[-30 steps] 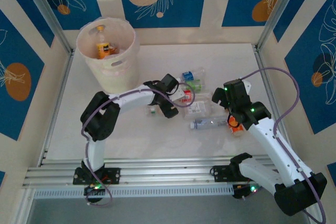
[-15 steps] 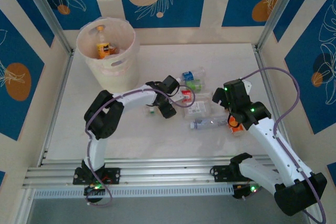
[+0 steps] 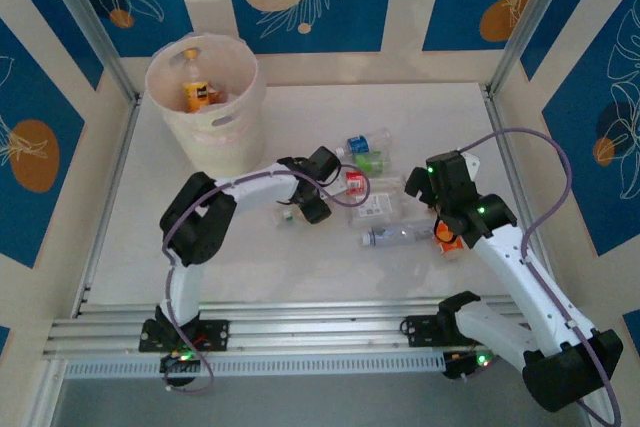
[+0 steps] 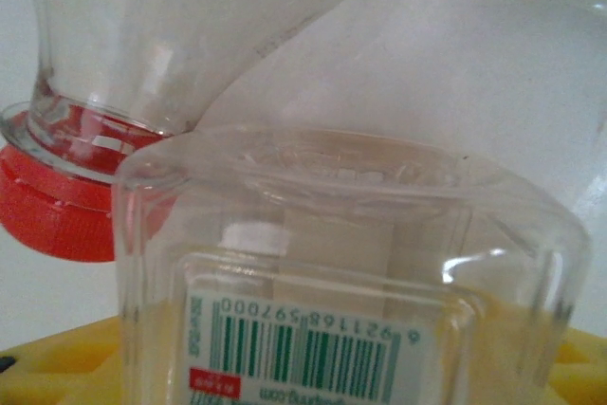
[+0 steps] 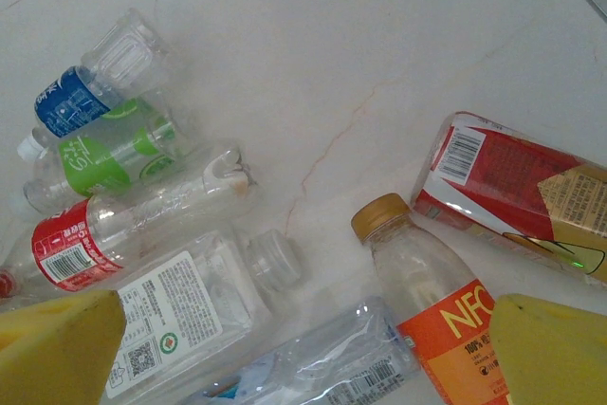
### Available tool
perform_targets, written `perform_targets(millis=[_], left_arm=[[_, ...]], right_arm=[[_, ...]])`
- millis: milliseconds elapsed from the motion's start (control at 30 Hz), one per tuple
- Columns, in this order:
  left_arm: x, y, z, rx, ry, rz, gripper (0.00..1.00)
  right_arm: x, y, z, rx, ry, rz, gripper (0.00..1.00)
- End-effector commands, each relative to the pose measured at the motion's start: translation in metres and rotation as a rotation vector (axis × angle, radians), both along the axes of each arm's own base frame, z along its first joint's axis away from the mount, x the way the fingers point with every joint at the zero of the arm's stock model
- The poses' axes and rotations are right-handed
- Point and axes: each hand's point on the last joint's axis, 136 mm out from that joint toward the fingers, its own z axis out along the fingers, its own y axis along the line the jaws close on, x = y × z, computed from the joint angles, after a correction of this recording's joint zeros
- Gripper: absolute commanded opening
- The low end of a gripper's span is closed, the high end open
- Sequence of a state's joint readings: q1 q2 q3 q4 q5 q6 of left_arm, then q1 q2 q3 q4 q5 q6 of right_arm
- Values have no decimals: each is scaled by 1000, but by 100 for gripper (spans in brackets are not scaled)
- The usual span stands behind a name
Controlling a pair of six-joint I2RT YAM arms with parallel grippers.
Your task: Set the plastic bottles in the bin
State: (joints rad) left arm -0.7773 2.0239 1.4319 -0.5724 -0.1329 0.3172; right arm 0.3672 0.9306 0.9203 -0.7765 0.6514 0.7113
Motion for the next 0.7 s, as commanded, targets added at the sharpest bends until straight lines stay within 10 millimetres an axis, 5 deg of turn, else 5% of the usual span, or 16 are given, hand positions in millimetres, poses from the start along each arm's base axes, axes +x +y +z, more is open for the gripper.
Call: perform_targets(millis=[0,267,667], left_arm=[[-14,19,-11,75,37,8,57],[-12,17,24,18,-14,36,57],[4,25,157,-120,-256,97,56]], right_arm=[[-3,-4,7,5,-24,-29,99],[-3,-4,8,8,-28,-30,99],[-1,-3,8,11,-39,-25,99]])
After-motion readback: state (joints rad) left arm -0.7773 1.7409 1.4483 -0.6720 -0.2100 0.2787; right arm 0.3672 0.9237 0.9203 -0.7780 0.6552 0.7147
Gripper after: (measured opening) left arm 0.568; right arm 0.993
